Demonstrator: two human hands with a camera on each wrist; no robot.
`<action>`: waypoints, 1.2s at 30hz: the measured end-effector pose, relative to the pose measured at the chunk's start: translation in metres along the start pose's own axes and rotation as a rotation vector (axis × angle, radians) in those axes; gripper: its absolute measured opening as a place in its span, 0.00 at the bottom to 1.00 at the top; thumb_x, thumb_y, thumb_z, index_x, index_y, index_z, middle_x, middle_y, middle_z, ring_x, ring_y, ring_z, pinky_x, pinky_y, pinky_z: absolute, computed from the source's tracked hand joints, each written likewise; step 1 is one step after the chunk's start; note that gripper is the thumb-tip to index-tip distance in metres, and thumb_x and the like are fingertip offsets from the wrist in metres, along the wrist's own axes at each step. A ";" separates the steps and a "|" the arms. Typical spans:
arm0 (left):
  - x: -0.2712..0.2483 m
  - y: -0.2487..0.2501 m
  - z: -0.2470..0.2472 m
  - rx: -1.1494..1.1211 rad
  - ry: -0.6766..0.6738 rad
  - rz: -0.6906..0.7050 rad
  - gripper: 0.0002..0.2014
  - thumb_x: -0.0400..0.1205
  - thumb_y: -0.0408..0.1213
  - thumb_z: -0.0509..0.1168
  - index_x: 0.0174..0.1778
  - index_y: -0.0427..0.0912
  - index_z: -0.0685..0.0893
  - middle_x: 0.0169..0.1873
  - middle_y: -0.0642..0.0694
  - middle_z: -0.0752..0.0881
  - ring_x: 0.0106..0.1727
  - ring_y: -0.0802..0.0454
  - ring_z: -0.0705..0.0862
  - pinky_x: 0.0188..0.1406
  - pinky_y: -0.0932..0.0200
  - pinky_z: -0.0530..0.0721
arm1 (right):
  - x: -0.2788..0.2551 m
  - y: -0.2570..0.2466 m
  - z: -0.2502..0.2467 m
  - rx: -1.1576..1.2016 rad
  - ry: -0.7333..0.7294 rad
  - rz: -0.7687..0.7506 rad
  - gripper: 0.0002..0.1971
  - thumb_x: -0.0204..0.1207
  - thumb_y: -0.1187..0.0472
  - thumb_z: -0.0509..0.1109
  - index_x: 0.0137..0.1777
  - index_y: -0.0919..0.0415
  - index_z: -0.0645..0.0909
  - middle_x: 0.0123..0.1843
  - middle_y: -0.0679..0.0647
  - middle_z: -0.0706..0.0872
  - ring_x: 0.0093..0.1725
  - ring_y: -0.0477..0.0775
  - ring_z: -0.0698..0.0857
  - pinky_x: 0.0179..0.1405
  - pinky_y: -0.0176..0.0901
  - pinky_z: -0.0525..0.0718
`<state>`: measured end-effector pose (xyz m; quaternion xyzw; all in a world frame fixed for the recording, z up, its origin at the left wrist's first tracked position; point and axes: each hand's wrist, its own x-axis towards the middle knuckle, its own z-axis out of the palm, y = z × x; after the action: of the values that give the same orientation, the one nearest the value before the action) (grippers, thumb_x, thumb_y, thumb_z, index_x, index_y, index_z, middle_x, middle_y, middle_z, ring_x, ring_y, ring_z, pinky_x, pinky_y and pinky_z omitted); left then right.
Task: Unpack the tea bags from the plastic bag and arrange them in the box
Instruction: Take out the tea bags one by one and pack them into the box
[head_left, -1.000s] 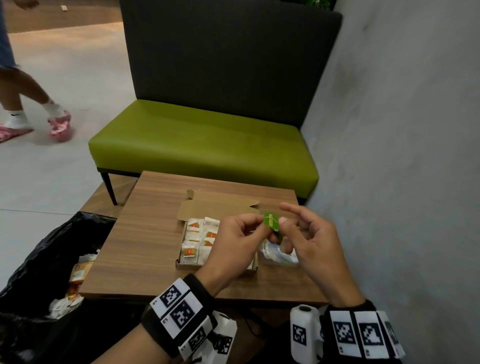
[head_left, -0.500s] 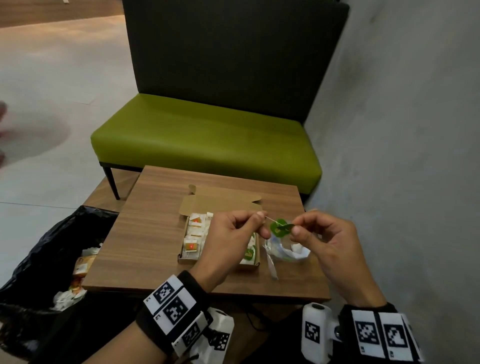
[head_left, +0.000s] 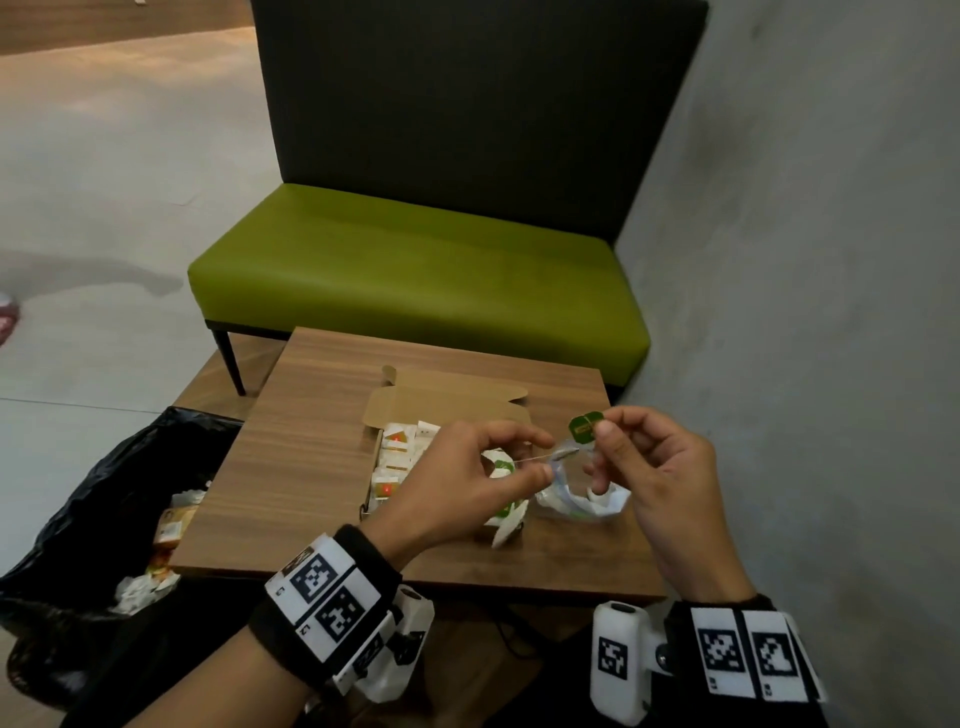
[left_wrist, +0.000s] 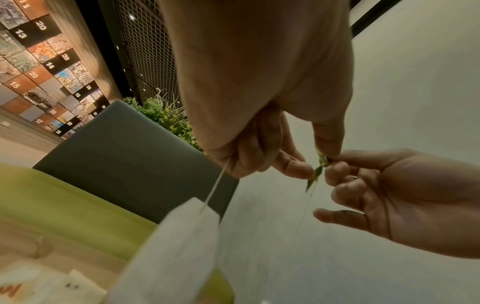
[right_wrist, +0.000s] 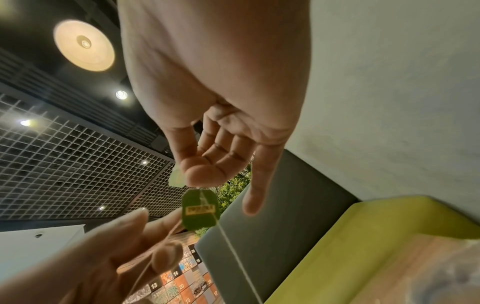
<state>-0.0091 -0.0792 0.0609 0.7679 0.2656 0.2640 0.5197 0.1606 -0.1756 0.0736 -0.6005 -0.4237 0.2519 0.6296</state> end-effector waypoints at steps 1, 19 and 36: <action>0.001 0.002 0.002 0.000 -0.011 0.021 0.13 0.80 0.40 0.74 0.61 0.49 0.89 0.40 0.51 0.88 0.24 0.73 0.76 0.31 0.72 0.70 | -0.001 0.000 0.001 0.007 -0.007 0.002 0.07 0.79 0.66 0.70 0.51 0.71 0.84 0.31 0.61 0.86 0.26 0.54 0.80 0.32 0.50 0.85; 0.002 0.000 0.012 -0.288 0.044 0.031 0.07 0.85 0.33 0.66 0.53 0.33 0.86 0.30 0.43 0.86 0.35 0.53 0.85 0.42 0.60 0.84 | -0.003 0.003 0.011 0.053 -0.068 0.023 0.08 0.70 0.57 0.77 0.45 0.62 0.89 0.37 0.59 0.91 0.35 0.57 0.89 0.32 0.40 0.86; 0.000 0.018 -0.011 -0.500 0.209 -0.020 0.07 0.86 0.28 0.62 0.42 0.31 0.80 0.22 0.44 0.71 0.19 0.62 0.70 0.21 0.75 0.69 | -0.021 0.023 0.035 0.260 -0.093 0.141 0.10 0.73 0.55 0.74 0.45 0.63 0.88 0.29 0.63 0.85 0.22 0.62 0.83 0.22 0.46 0.84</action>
<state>-0.0146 -0.0775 0.0812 0.5814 0.2522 0.3941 0.6656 0.1248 -0.1709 0.0432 -0.5299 -0.3727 0.3757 0.6626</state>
